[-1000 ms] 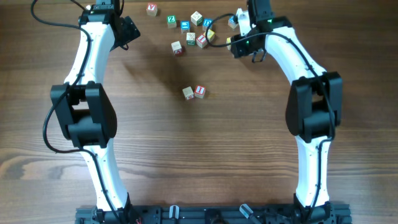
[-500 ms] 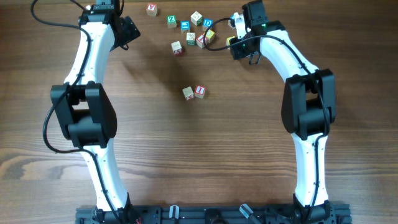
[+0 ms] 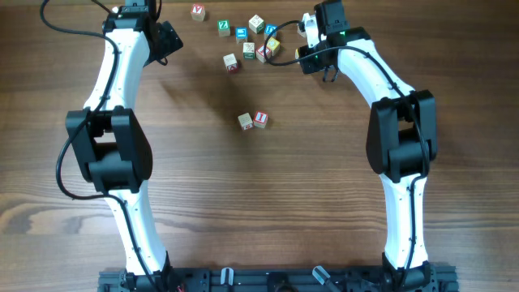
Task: Form a circle
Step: 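Reach the right gripper to the blue 'X' block in the cluster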
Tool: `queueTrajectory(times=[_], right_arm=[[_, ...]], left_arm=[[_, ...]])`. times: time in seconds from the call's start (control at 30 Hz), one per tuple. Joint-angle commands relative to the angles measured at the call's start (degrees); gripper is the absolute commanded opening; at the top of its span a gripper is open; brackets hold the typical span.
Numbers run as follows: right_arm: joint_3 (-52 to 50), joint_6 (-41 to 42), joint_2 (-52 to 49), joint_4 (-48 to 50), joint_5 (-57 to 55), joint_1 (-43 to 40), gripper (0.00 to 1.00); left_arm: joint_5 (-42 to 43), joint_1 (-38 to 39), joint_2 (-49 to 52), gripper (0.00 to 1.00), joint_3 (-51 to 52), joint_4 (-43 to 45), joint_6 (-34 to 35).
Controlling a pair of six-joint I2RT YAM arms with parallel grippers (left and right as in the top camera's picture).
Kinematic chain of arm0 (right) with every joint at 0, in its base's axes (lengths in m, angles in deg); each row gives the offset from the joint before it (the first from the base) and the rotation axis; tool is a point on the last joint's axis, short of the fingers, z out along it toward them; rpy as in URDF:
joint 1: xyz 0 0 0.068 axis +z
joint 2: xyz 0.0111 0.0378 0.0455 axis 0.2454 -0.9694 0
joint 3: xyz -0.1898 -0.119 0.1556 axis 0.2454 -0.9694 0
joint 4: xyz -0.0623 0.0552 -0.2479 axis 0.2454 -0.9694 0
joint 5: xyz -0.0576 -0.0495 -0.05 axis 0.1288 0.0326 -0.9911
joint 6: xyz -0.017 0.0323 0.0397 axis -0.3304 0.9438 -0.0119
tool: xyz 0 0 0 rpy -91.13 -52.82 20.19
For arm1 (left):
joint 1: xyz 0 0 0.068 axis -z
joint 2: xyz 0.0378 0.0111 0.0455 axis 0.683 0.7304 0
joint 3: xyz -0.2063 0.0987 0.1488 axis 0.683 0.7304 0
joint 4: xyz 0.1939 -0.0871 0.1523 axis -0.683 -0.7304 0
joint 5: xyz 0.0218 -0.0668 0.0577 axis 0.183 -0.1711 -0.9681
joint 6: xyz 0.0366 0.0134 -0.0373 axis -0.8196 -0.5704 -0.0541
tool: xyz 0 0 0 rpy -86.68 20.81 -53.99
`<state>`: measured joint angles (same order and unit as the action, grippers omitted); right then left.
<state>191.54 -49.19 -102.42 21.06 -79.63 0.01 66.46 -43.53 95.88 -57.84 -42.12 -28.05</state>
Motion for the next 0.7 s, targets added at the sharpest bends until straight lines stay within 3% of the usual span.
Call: queueTrajectory(times=[0.0, 0.2, 0.4, 0.53, 0.67], right_arm=[[0.79, 0.07, 3.37, -1.31, -0.85, 0.35, 0.20], [0.79, 0.15, 14.97, -10.01, -0.79, 0.46, 0.18], [0.79, 3.17, 28.37, -26.88, 0.07, 2.27, 0.14], [0.70, 9.29, 30.91, -38.16, 1.16, 5.70, 0.14], [-3.21, 14.03, 30.75, -40.54, 1.14, 10.51, 0.14]], left_arm=[[-0.09, -0.31, -0.11, 1.00, -0.96, 0.13, 0.57], [-0.11, -0.31, -0.11, 1.00, -0.96, 0.13, 0.57], [-0.11, -0.31, -0.11, 1.00, -0.96, 0.13, 0.57], [-0.11, -0.31, -0.11, 1.00, -0.96, 0.13, 0.57], [-0.11, -0.31, -0.11, 1.00, -0.96, 0.13, 0.57]])
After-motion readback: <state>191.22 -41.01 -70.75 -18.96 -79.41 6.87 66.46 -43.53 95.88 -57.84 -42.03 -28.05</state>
